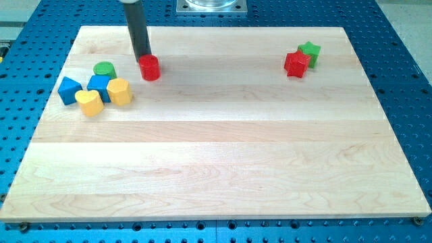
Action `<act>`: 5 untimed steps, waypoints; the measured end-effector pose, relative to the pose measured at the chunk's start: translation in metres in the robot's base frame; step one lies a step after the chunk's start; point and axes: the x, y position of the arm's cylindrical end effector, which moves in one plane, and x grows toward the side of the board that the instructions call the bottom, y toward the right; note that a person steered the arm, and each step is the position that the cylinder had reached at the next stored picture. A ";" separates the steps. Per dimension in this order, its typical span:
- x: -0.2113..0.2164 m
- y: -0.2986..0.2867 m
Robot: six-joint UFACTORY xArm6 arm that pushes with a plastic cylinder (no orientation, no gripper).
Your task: Drag the red circle into the hexagon
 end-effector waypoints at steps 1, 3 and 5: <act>-0.008 0.057; 0.037 0.045; -0.008 0.018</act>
